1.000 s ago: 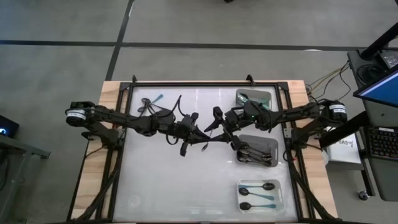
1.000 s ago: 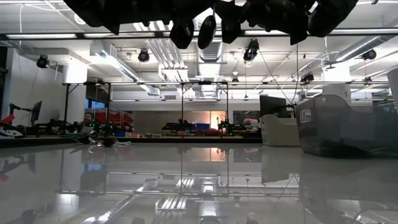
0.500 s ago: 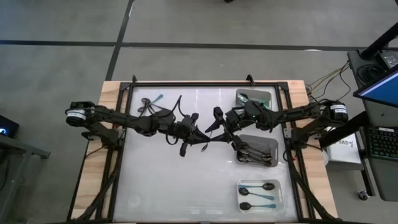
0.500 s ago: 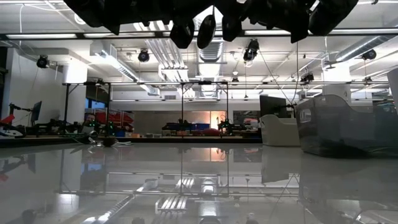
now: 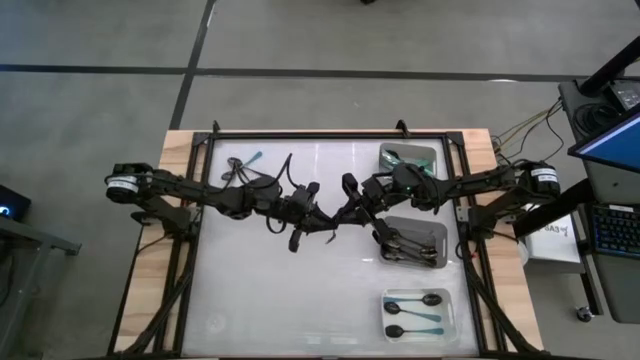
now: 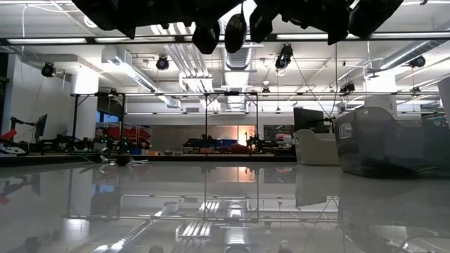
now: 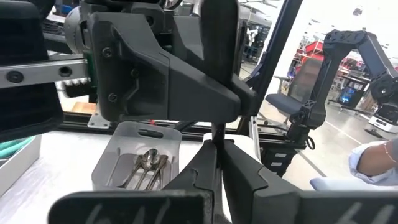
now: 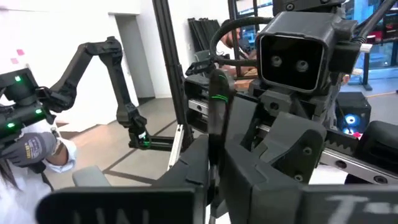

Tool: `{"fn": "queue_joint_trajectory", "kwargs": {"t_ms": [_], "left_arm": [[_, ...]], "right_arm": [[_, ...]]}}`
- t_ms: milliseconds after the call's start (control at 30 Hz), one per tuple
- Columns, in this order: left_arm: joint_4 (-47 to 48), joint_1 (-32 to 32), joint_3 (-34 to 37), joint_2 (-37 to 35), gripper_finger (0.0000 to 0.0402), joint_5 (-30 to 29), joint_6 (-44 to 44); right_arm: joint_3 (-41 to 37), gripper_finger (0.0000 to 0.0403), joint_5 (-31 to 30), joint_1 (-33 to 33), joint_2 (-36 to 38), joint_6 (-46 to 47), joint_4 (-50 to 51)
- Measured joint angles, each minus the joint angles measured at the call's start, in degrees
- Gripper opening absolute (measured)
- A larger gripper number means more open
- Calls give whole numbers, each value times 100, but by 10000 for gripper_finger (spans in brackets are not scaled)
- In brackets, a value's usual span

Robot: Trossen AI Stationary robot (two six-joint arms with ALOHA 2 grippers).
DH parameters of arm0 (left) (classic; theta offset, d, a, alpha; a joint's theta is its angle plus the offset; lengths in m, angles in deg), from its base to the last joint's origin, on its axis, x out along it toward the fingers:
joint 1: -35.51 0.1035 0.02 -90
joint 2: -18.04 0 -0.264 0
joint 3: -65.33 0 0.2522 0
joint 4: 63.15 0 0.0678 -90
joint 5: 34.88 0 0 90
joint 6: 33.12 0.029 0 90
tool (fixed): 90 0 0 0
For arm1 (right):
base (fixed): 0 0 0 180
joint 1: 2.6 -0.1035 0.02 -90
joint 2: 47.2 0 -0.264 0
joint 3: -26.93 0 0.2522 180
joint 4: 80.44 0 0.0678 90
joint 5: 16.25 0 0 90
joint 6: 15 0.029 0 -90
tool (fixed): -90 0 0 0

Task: Sort silverware by color (type)
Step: Put the black spoon into the black bin

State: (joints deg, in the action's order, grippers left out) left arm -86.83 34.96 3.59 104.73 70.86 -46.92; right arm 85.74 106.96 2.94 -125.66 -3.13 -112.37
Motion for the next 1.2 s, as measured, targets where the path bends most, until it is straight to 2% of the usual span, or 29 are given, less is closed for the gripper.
{"fn": "queue_joint_trajectory", "kwargs": {"t_ms": [267,500,600,733,833,1033,1200], "left_arm": [[0,-2,-4,0,1,0,-42],[264,11,-2,2,33,-115,-207],[511,6,-2,2,50,-356,-138],[930,2,0,2,68,-831,-10],[954,0,0,2,75,-900,2],[1064,0,0,2,77,-903,8],[1171,18,0,2,77,-930,168]], "right_arm": [[56,9,-8,-4,0,12,45],[67,9,-411,99,125,16,831],[67,9,-507,181,393,-47,1516],[67,9,-1101,238,998,-206,2621],[67,9,-1449,242,1474,-214,3298],[67,9,-1631,212,2344,597,5131],[67,9,-2207,-20,2857,1320,6835]]}}
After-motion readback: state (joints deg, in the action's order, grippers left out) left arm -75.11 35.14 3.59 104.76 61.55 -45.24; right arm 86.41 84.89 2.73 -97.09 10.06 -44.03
